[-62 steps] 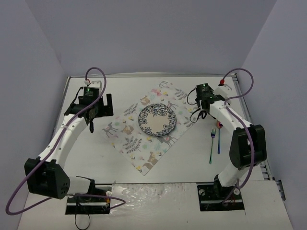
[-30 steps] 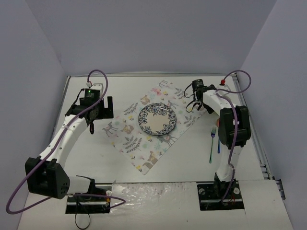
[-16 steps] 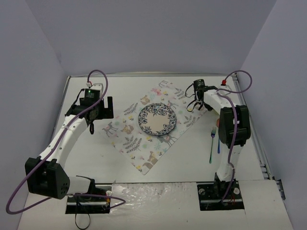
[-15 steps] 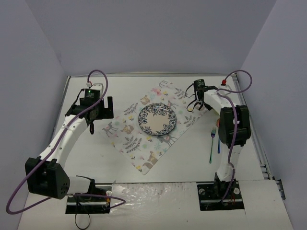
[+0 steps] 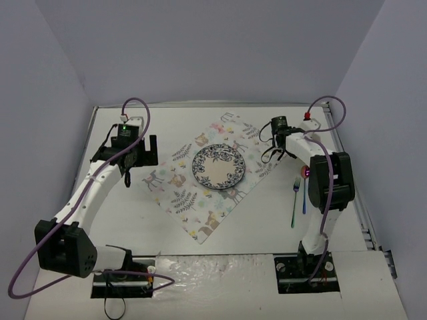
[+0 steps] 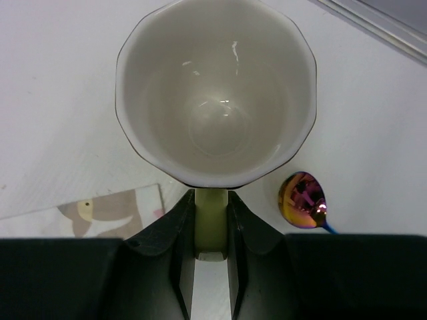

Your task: Set the dinner table for one person

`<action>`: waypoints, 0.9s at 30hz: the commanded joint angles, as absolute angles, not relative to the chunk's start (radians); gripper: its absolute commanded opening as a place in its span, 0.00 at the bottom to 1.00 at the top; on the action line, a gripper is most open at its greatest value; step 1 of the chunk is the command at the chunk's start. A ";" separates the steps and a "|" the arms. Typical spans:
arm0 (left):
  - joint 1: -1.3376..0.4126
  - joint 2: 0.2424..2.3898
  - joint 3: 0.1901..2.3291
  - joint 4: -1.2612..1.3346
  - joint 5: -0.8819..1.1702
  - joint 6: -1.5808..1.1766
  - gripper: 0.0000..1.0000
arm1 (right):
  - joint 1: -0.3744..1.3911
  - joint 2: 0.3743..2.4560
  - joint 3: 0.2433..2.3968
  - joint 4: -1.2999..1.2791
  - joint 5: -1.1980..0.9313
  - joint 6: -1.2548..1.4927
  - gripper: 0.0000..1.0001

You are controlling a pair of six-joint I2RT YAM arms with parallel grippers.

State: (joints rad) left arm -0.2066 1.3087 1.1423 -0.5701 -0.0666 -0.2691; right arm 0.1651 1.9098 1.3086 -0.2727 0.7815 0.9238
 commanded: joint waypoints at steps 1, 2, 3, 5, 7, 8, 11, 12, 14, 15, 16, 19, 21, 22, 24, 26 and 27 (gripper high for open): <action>-0.202 1.284 1.168 -0.526 -0.059 -0.266 0.97 | 0.157 1.756 1.194 -0.070 0.752 0.648 0.00; -0.202 1.285 1.169 -0.525 -0.058 -0.267 0.97 | 0.153 1.737 1.172 -0.028 0.728 0.616 0.00; -0.202 1.286 1.168 -0.523 -0.058 -0.268 0.97 | 0.153 1.723 1.150 0.011 0.707 0.575 0.00; -0.202 1.289 1.167 -0.522 -0.057 -0.268 0.97 | 0.151 1.696 1.103 0.081 0.669 0.494 0.00; -0.203 1.294 1.167 -0.522 -0.053 -0.269 0.97 | 0.147 1.668 1.056 0.142 0.628 0.428 0.00; -0.204 1.296 1.167 -0.522 -0.051 -0.270 0.97 | 0.141 1.649 1.038 0.180 0.598 0.411 0.00; -0.202 1.298 1.167 -0.521 -0.049 -0.270 0.97 | 0.114 1.597 0.970 0.275 0.501 0.352 0.00; -0.202 1.299 1.167 -0.520 -0.049 -0.270 0.97 | 0.105 1.570 0.949 0.327 0.457 0.318 0.00; -0.202 1.298 1.166 -0.520 -0.051 -0.271 0.97 | 0.095 1.545 0.927 0.368 0.437 0.272 0.00; -0.202 1.298 1.166 -0.520 -0.051 -0.272 0.97 | 0.092 1.535 0.926 0.388 0.417 0.241 0.00; -0.202 1.299 1.166 -0.519 -0.051 -0.272 0.97 | 0.089 1.526 0.927 0.406 0.389 0.208 0.00; -0.202 1.298 1.166 -0.519 -0.051 -0.270 0.97 | 0.087 1.502 0.939 0.450 0.309 0.133 0.00; -0.202 1.298 1.166 -0.519 -0.052 -0.271 0.97 | 0.086 1.489 0.959 0.479 0.237 0.097 0.00; -0.202 1.298 1.165 -0.519 -0.056 -0.270 0.97 | 0.087 1.489 0.969 0.485 0.213 0.081 0.00; -0.202 1.297 1.164 -0.519 -0.063 -0.268 0.97 | 0.087 1.489 0.987 0.501 0.150 0.052 0.00; -0.202 1.296 1.164 -0.519 -0.068 -0.266 0.97 | 0.086 1.499 1.009 0.531 0.059 0.022 0.00; -0.202 1.296 1.164 -0.519 -0.070 -0.265 0.97 | 0.086 1.505 1.021 0.546 0.016 0.005 0.00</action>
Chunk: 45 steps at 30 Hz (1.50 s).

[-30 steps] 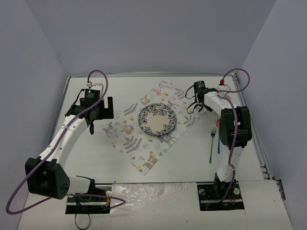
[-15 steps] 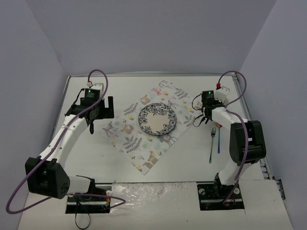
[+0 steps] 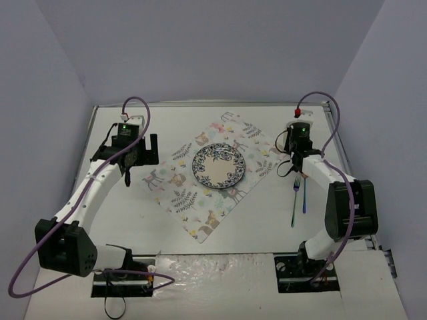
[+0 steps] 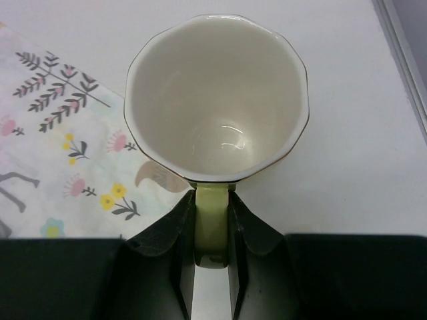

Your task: Set the dinner table for one person

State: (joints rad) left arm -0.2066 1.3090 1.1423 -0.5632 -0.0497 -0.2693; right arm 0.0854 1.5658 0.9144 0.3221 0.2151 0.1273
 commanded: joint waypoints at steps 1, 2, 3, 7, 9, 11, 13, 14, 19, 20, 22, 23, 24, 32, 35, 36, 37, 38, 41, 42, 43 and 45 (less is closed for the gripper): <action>-0.202 1.296 1.164 -0.520 -0.073 -0.264 0.97 | 0.086 1.511 1.033 0.561 -0.027 -0.012 0.00; -0.202 1.296 1.164 -0.520 -0.075 -0.263 0.97 | 0.088 1.528 1.060 0.567 -0.080 -0.024 0.00; -0.202 1.296 1.164 -0.520 -0.076 -0.261 0.97 | 0.091 1.549 1.092 0.570 -0.137 -0.034 0.00; -0.202 1.294 1.163 -0.522 -0.096 -0.256 0.97 | 0.100 1.638 1.209 0.566 -0.336 -0.097 0.00; -0.202 1.294 1.163 -0.522 -0.103 -0.252 0.97 | 0.107 1.696 1.268 0.550 -0.442 -0.138 0.00; -0.202 1.296 1.163 -0.522 -0.108 -0.249 0.97 | 0.112 1.748 1.330 0.539 -0.528 -0.174 0.00; -0.202 1.299 1.164 -0.522 -0.115 -0.246 0.97 | 0.117 1.797 1.389 0.519 -0.594 -0.207 0.00; -0.201 1.301 1.164 -0.523 -0.120 -0.244 0.97 | 0.120 1.815 1.412 0.508 -0.629 -0.226 0.00; -0.201 1.315 1.163 -0.525 -0.137 -0.238 0.97 | 0.142 1.934 1.553 0.441 -0.743 -0.319 0.00; -0.201 1.318 1.163 -0.525 -0.140 -0.237 0.97 | 0.148 1.960 1.584 0.420 -0.758 -0.341 0.00; -0.201 1.323 1.163 -0.525 -0.143 -0.235 0.97 | 0.153 1.983 1.636 0.401 -0.772 -0.362 0.00; -0.201 1.327 1.164 -0.526 -0.146 -0.236 0.97 | 0.155 1.999 1.657 0.388 -0.779 -0.379 0.00; -0.201 1.331 1.164 -0.528 -0.149 -0.233 0.97 | 0.156 2.025 1.687 0.385 -0.794 -0.382 0.00; -0.201 1.352 1.164 -0.527 -0.152 -0.231 0.97 | 0.160 2.158 1.813 0.339 -0.815 -0.422 0.00; -0.202 1.361 1.167 -0.529 -0.150 -0.229 0.97 | 0.158 2.197 1.856 0.322 -0.822 -0.426 0.00; -0.202 1.362 1.167 -0.530 -0.150 -0.229 0.97 | 0.158 2.206 1.867 0.317 -0.821 -0.426 0.00; -0.201 1.364 1.167 -0.531 -0.150 -0.229 0.97 | 0.158 2.215 1.879 0.311 -0.821 -0.425 0.00; -0.201 1.365 1.167 -0.530 -0.150 -0.229 0.97 | 0.158 2.221 1.885 0.306 -0.819 -0.426 0.00; -0.202 1.368 1.168 -0.531 -0.149 -0.229 0.97 | 0.158 2.245 1.906 0.295 -0.818 -0.425 0.00; -0.202 1.370 1.169 -0.531 -0.149 -0.229 0.97 | 0.158 2.257 1.910 0.288 -0.818 -0.423 0.00; -0.202 1.371 1.170 -0.531 -0.148 -0.229 0.97 | 0.157 2.263 1.915 0.288 -0.820 -0.421 0.00; -0.201 1.371 1.170 -0.532 -0.146 -0.229 0.97 | 0.156 2.276 1.924 0.286 -0.822 -0.415 0.00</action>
State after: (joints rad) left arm -0.2066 1.3798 1.1423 -0.5629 -0.1322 -0.2417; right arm 0.1585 2.3081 1.8296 0.1807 -0.7609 -0.4032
